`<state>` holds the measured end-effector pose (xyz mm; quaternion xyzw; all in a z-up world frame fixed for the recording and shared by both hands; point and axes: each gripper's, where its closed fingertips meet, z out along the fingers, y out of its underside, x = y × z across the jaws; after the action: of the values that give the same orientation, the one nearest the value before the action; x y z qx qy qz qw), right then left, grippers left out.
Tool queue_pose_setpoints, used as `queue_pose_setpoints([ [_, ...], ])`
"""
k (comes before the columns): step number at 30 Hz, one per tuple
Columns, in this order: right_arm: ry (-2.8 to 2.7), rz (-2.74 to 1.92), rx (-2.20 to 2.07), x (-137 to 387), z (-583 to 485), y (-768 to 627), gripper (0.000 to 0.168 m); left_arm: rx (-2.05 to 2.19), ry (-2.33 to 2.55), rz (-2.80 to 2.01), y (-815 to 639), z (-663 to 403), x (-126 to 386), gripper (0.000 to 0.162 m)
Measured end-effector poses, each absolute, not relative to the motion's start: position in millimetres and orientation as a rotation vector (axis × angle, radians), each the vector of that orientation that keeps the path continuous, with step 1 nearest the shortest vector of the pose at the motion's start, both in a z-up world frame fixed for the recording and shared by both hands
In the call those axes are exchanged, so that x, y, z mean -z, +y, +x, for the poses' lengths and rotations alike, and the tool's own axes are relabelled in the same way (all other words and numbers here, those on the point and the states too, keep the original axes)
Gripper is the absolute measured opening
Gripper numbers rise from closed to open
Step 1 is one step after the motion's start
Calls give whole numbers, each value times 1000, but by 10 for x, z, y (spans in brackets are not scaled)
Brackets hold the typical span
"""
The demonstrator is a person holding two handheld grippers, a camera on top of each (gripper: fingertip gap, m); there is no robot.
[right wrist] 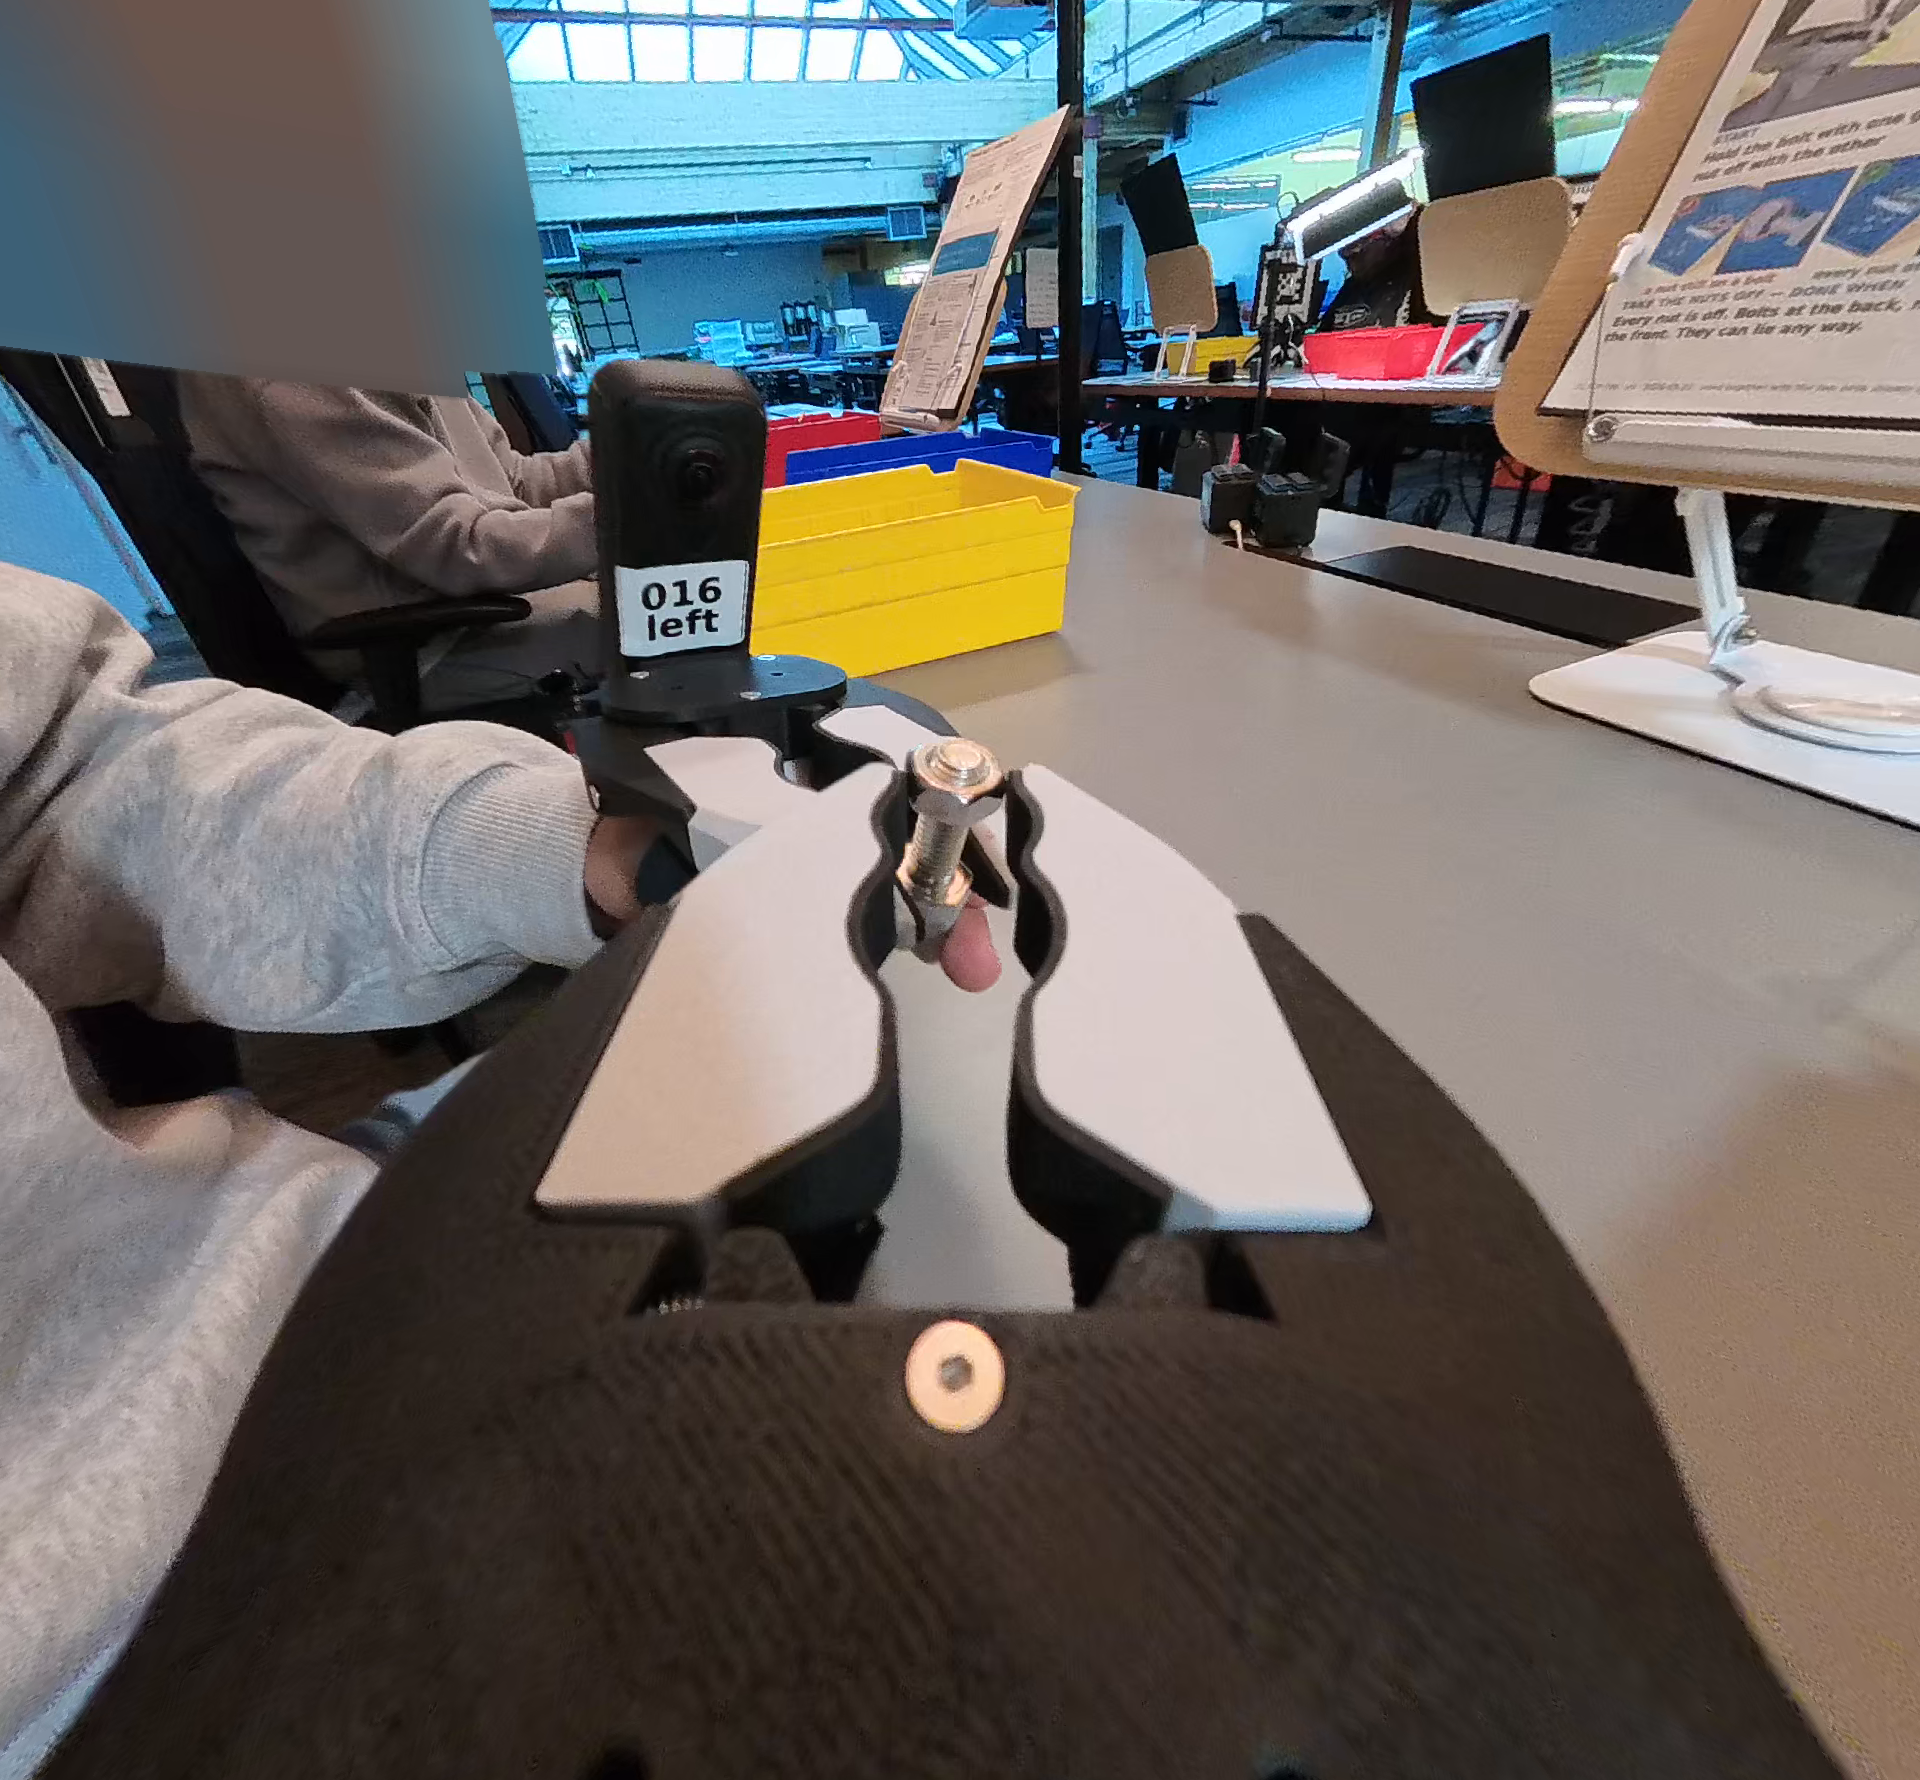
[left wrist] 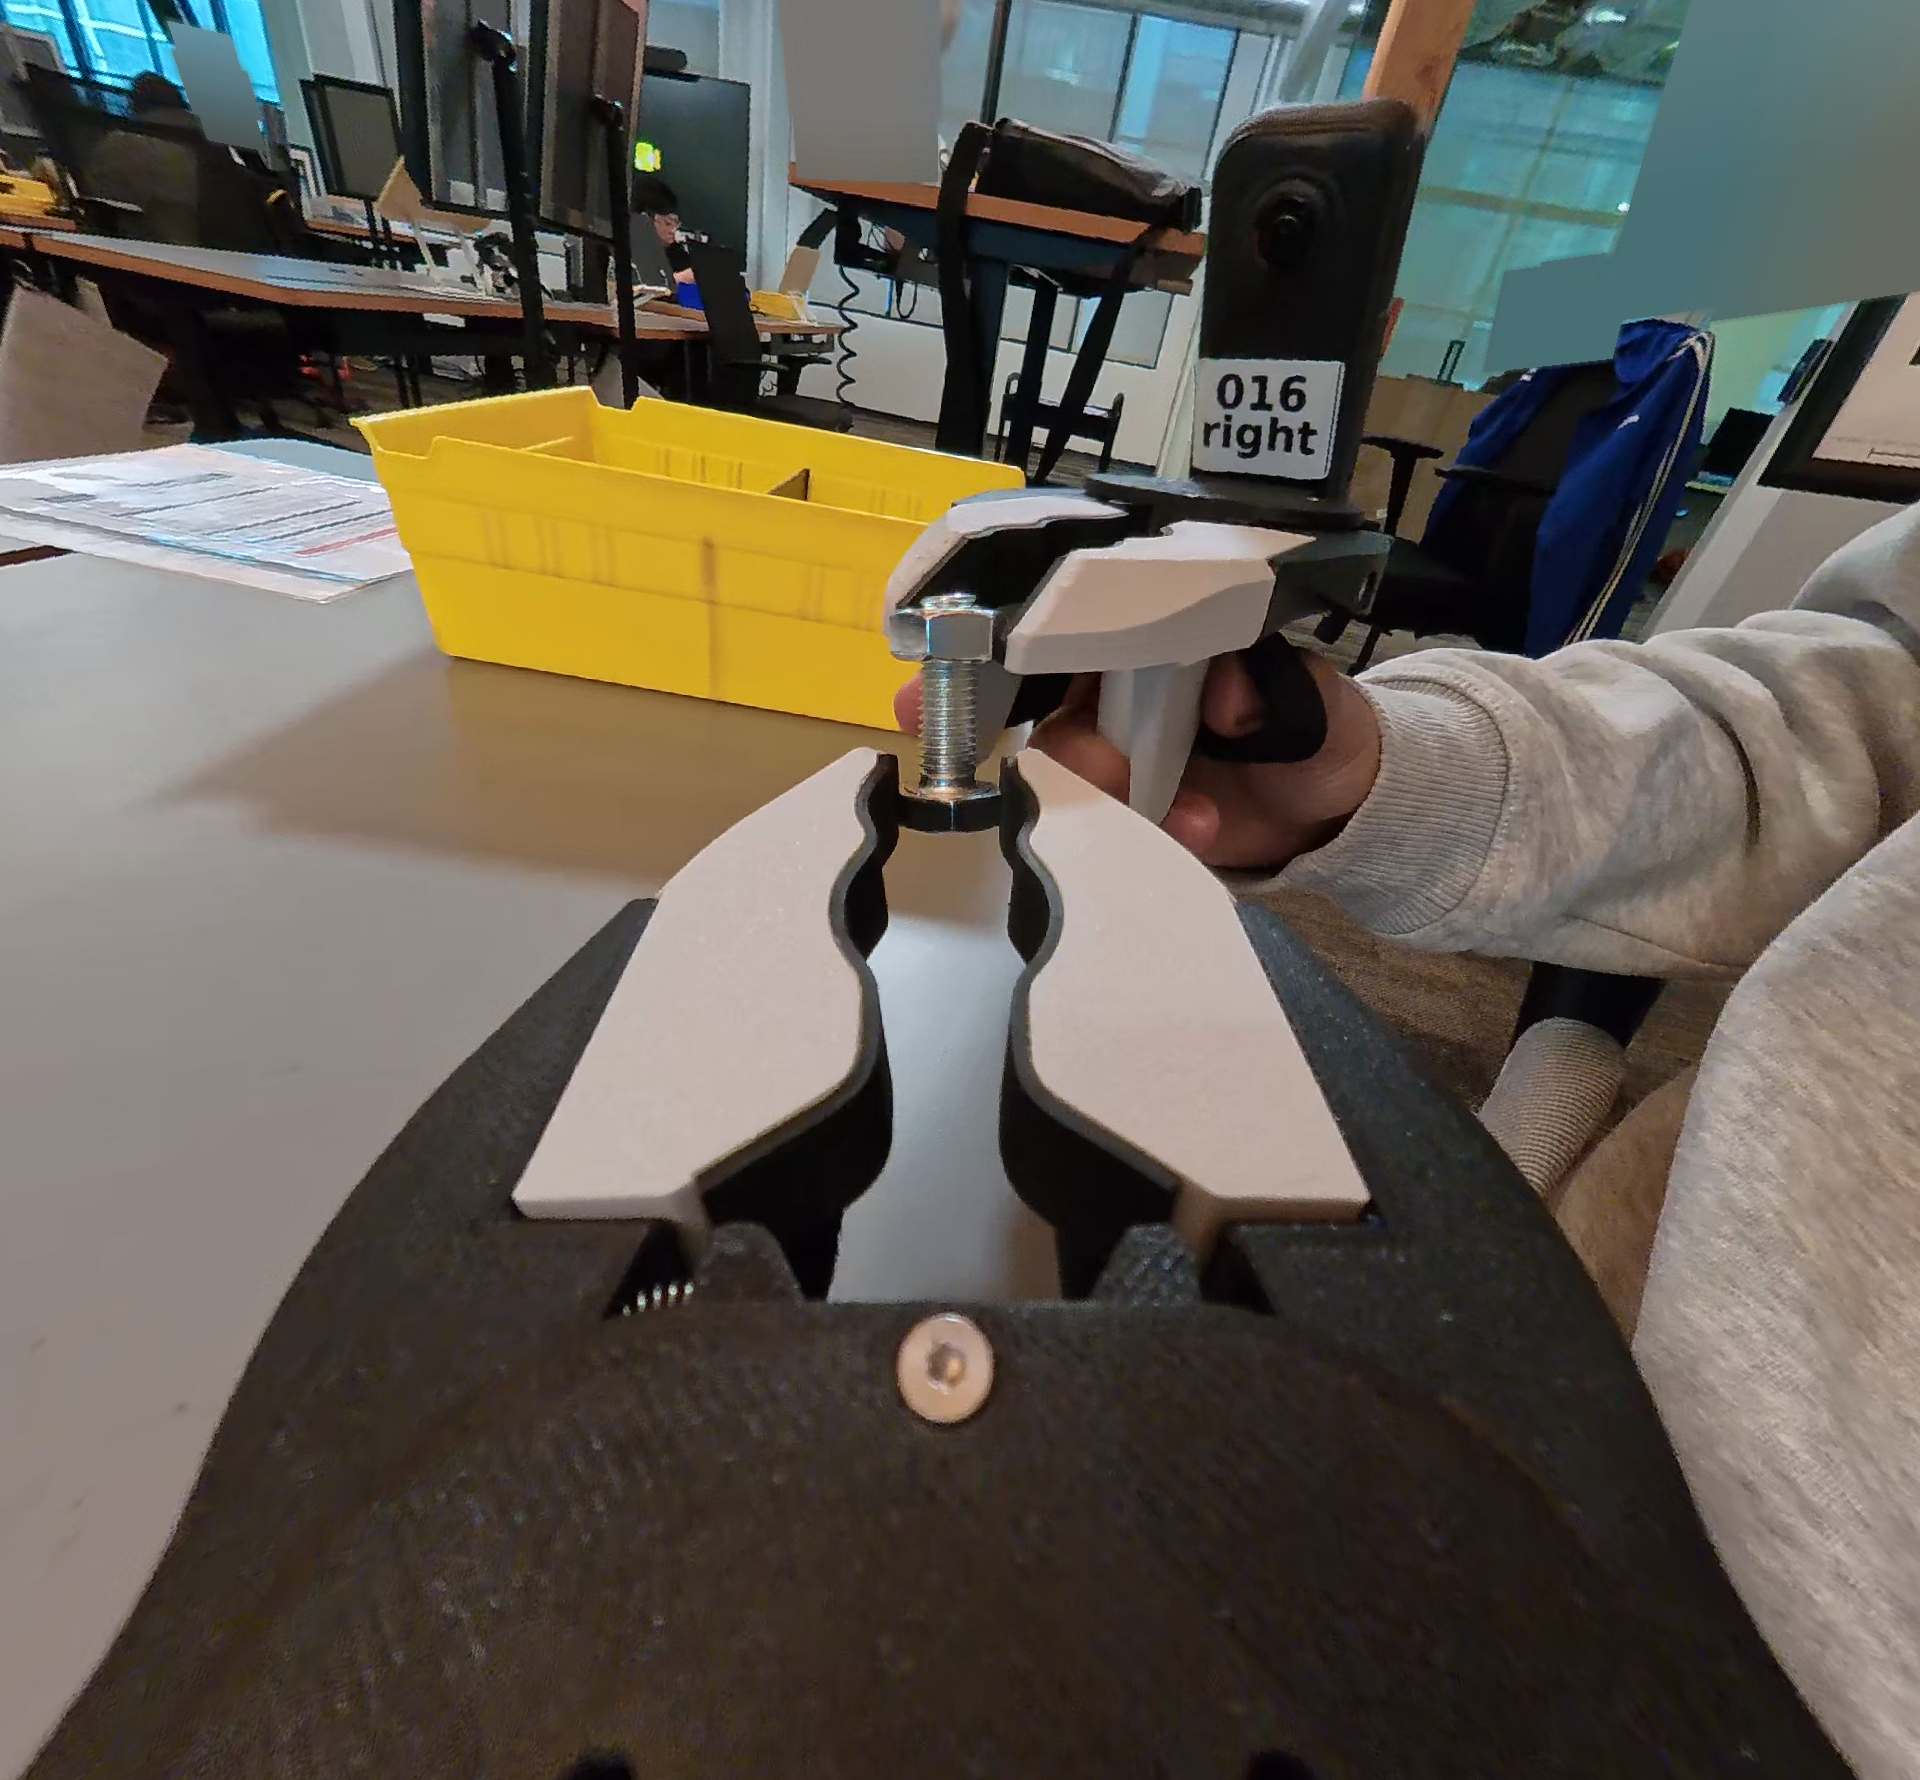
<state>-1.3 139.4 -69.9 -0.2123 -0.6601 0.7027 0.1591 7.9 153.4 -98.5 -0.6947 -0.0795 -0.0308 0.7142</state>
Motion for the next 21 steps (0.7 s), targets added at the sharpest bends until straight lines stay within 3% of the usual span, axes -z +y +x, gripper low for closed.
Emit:
queue_pose_setpoints([
  [15, -1859, -663, -2087, 676, 44, 1451, 18, 81, -154, -1553, 1673, 149, 995, 20],
  [21, -1757, -690, -2148, 560, 47, 1566, 32, 44, -160, -1558, 1696, 129, 998, 20],
])
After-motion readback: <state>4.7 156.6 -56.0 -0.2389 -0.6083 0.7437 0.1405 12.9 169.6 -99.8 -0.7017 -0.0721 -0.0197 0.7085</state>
